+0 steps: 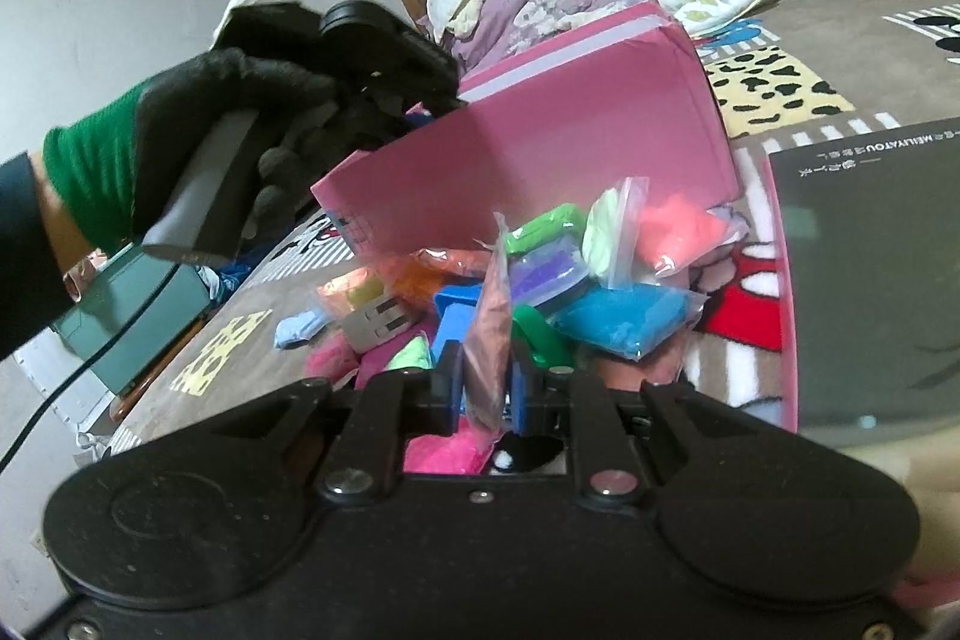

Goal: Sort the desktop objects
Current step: 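Carry the purple bag into the pink box and open left tool while right holds peach bag, then move the empty left tool back to the clay pile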

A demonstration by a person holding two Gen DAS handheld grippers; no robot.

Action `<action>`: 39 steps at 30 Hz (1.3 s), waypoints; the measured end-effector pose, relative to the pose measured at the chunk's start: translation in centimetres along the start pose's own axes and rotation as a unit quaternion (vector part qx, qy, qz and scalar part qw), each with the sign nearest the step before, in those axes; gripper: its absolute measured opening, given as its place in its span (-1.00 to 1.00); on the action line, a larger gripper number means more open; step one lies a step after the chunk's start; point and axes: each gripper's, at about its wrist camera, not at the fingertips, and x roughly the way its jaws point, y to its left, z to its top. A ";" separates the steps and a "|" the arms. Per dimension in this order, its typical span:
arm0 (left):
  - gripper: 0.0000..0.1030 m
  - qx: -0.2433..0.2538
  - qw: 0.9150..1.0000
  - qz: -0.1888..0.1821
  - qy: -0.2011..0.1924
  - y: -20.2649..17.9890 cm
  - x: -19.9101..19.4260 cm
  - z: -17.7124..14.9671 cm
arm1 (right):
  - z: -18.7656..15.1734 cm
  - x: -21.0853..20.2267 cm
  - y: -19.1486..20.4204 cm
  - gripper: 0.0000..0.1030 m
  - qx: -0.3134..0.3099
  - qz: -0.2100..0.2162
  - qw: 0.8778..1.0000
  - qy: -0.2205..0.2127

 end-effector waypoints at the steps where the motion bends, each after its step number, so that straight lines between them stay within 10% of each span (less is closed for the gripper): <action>1: -0.69 -0.001 1.000 0.001 0.007 -0.1 0.3 0.1 | 0.0 0.0 0.0 -0.72 0.000 0.000 1.000 0.000; 9: -0.38 0.008 0.998 0.058 0.031 -0.1 1.2 0.3 | 0.1 0.1 -0.1 -0.72 0.003 -0.001 1.000 0.001; 11: 0.28 0.005 0.997 0.064 0.032 0.2 1.1 0.3 | 0.1 0.1 -0.1 -0.72 0.004 -0.001 1.000 0.001; 25: 0.28 0.068 0.985 0.146 -0.070 -0.9 -5.6 -2.1 | 0.0 -0.1 0.0 -0.72 -0.003 -0.005 1.000 -0.001; 39: 0.28 0.074 0.987 0.100 -0.098 -2.1 -12.6 -13.0 | -0.6 -0.4 0.2 -0.72 -0.015 -0.018 1.000 0.001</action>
